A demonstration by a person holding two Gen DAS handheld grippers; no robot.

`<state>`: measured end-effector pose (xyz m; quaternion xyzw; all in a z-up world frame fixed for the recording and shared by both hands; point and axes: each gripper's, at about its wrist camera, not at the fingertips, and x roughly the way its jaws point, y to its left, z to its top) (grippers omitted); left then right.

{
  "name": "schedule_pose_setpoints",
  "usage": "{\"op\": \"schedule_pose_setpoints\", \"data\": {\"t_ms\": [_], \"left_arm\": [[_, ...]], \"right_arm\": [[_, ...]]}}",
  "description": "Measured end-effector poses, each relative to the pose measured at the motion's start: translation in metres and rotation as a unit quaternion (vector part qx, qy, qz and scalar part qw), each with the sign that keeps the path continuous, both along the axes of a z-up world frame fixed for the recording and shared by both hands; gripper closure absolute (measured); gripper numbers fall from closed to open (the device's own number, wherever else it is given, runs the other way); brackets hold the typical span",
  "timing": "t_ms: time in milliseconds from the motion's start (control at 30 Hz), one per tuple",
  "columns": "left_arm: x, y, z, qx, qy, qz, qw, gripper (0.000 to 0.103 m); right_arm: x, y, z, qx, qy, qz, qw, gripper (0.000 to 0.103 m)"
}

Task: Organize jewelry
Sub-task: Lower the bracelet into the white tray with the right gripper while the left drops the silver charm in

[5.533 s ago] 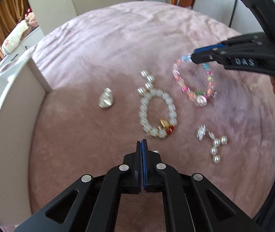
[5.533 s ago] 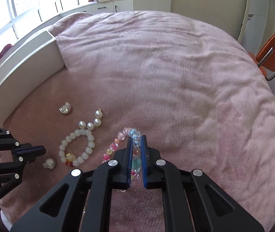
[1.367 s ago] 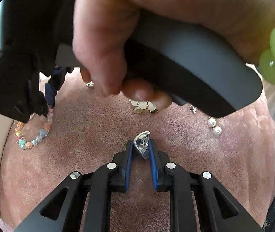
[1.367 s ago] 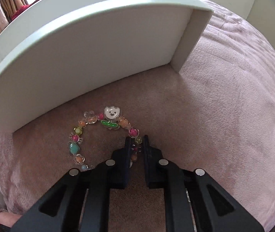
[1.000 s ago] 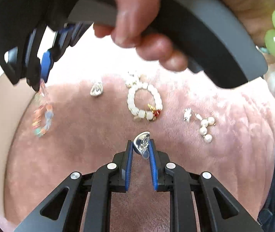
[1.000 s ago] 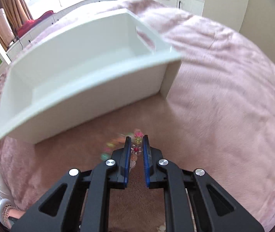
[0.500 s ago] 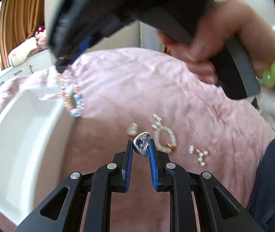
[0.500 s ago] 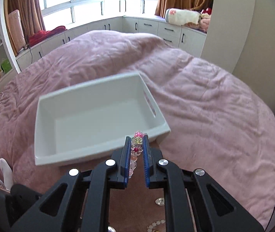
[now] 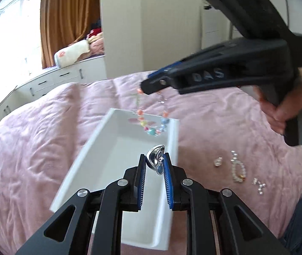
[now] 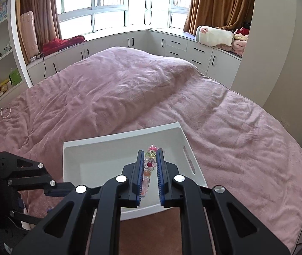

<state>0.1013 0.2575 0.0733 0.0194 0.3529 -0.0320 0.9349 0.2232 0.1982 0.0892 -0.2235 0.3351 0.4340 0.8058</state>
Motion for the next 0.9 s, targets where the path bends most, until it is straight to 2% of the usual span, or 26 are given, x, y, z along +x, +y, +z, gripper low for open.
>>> {"op": "schedule_pose_setpoints", "data": {"t_ms": [200, 500, 533, 567, 600, 633, 800, 867, 900], "left_arm": [[0.006, 0.041, -0.008, 0.002, 0.027, 0.035, 0.9990, 0.082], [0.022, 0.060, -0.067, 0.006, 0.098, 0.076, 0.9922, 0.081], [0.025, 0.061, -0.071, 0.005, 0.108, 0.079, 0.9910, 0.065], [0.027, 0.061, -0.073, 0.010, 0.111, 0.087, 0.9899, 0.053], [0.028, 0.061, -0.073, 0.015, 0.108, 0.093, 0.9897, 0.034], [0.027, 0.060, -0.072, 0.020, 0.099, 0.097, 0.9902, 0.029], [0.024, 0.056, -0.060, 0.013, 0.076, 0.109, 0.9910, 0.024], [0.021, 0.050, -0.053, 0.016, 0.058, 0.110, 0.9922, 0.019], [0.021, 0.047, -0.050, 0.021, 0.051, 0.110, 0.9924, 0.013]], "right_arm": [[0.004, 0.033, -0.015, -0.005, 0.023, -0.001, 1.000, 0.091], [0.022, 0.055, -0.063, -0.052, 0.044, -0.027, 0.997, 0.089], [0.025, 0.055, -0.069, -0.058, 0.050, -0.030, 0.997, 0.084], [0.026, 0.055, -0.074, -0.064, 0.053, -0.032, 0.996, 0.076], [0.025, 0.054, -0.077, -0.071, 0.046, -0.036, 0.996, 0.049], [0.021, 0.051, -0.078, -0.070, 0.032, -0.035, 0.996, 0.038], [0.018, 0.028, -0.066, -0.039, 0.021, -0.040, 0.998, 0.039], [0.019, 0.016, -0.057, -0.025, 0.015, -0.046, 0.999, 0.038], [0.019, 0.007, -0.051, -0.015, 0.013, -0.048, 0.999, 0.036]]}}
